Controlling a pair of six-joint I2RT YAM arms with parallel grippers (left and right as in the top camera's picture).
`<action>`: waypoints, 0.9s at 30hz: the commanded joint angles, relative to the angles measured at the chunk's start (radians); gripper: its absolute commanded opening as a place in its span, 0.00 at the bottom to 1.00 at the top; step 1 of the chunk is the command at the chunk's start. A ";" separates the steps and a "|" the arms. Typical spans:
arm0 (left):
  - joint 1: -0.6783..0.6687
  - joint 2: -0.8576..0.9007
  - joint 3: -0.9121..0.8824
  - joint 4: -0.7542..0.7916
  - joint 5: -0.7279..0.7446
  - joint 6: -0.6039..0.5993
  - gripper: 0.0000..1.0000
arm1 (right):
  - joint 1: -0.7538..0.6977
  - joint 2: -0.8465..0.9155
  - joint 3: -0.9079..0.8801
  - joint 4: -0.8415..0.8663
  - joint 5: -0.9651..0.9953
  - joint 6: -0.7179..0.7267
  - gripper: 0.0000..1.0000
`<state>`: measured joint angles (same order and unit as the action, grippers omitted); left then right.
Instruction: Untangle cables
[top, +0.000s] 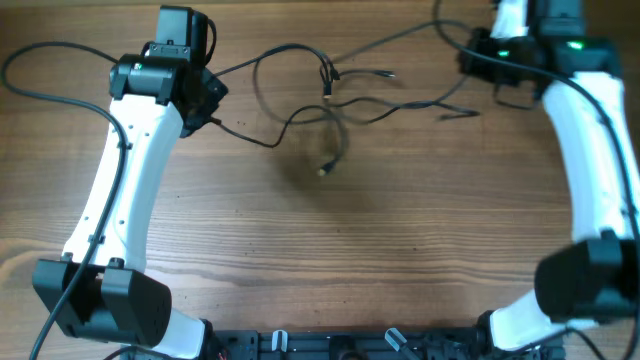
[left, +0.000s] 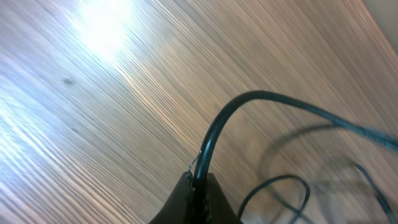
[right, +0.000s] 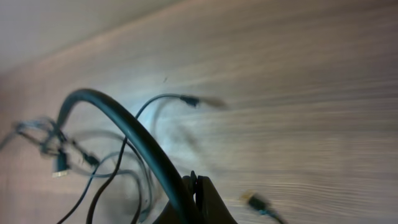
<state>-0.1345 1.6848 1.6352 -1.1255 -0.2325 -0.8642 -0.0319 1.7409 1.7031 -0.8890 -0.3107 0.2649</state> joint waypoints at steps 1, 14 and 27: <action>0.027 -0.002 0.001 -0.010 -0.174 -0.042 0.04 | -0.100 -0.082 0.006 0.007 0.025 0.052 0.04; 0.075 0.008 0.000 -0.071 -0.184 -0.057 0.04 | -0.174 -0.158 0.340 -0.024 -0.245 -0.003 0.04; 0.073 0.085 -0.001 -0.058 0.003 -0.056 0.04 | -0.103 -0.150 0.455 -0.032 -0.283 0.020 0.04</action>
<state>-0.0689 1.7580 1.6352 -1.1984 -0.3035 -0.9047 -0.1825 1.5963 2.1635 -0.9024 -0.6281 0.2844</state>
